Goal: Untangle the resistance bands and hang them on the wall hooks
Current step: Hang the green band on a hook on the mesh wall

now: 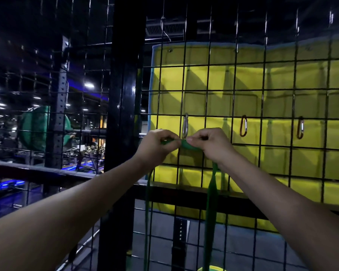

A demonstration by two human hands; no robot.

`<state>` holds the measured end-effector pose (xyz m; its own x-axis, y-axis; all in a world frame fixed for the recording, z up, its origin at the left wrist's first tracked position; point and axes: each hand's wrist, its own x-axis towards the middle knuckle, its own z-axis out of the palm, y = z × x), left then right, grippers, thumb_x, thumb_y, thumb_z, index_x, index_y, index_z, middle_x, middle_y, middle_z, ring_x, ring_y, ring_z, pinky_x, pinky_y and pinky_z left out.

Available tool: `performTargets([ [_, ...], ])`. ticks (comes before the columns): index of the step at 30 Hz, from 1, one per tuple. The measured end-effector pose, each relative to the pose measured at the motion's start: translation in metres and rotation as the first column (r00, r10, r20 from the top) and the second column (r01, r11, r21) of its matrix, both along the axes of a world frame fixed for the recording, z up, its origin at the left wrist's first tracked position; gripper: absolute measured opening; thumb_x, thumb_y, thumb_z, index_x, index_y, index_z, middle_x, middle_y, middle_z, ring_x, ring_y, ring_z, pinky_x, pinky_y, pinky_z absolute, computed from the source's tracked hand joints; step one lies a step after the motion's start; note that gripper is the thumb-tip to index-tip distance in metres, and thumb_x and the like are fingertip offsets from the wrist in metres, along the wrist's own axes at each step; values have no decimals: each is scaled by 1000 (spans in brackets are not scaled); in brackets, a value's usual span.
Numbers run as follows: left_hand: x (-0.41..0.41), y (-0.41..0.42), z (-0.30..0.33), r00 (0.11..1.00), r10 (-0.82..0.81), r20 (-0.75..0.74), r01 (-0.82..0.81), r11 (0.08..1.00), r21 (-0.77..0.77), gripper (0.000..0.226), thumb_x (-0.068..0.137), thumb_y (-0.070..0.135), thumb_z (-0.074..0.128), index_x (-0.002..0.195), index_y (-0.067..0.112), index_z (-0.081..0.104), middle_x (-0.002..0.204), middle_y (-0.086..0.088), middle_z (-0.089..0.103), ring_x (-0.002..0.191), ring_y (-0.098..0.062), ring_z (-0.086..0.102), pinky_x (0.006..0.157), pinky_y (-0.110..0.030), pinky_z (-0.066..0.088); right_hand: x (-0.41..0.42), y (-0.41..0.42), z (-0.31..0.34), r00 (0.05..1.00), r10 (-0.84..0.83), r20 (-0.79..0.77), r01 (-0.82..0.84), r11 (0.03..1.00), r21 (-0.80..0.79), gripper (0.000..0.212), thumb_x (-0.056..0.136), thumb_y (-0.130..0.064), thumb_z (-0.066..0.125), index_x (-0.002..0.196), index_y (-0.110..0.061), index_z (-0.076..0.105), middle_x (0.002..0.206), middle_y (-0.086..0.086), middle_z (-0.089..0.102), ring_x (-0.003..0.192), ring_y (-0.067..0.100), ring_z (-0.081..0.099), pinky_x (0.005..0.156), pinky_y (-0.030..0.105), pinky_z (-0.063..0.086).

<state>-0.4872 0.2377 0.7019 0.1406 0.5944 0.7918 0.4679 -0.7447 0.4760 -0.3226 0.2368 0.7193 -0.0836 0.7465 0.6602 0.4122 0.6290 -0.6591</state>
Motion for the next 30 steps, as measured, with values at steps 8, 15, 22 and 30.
performTargets([
  [8,13,10,-1,992,1,127,5,999,-46,8,80,20,70,81,15,65,85,7,57,77,-7,53,62,-14,42,0,8,4,1000,-12,22,11,1000,19,13,82,-18,69,85,-6,71,74,-6,61,74,3,53,65,18,38],
  [15,14,15,8,989,48,139,-46,999,-19,10,83,16,67,87,7,68,92,1,60,87,-12,57,70,-19,45,-2,2,9,994,-26,110,23,999,36,27,86,-33,63,90,-8,72,79,-1,65,75,8,55,70,23,44],
  [22,15,20,21,993,86,86,-84,996,-29,14,80,15,71,90,6,72,91,0,59,82,-10,53,63,-15,38,-8,14,41,969,-209,133,197,976,93,32,95,-24,51,94,3,68,92,20,70,90,34,67,88,51,52],
  [30,3,20,29,995,102,12,-102,993,56,11,76,10,73,86,4,74,76,7,53,71,-5,50,63,-15,40,-31,35,63,985,-142,-100,114,963,-244,18,84,-15,68,84,-1,58,93,18,66,65,26,65,55,30,59],
])
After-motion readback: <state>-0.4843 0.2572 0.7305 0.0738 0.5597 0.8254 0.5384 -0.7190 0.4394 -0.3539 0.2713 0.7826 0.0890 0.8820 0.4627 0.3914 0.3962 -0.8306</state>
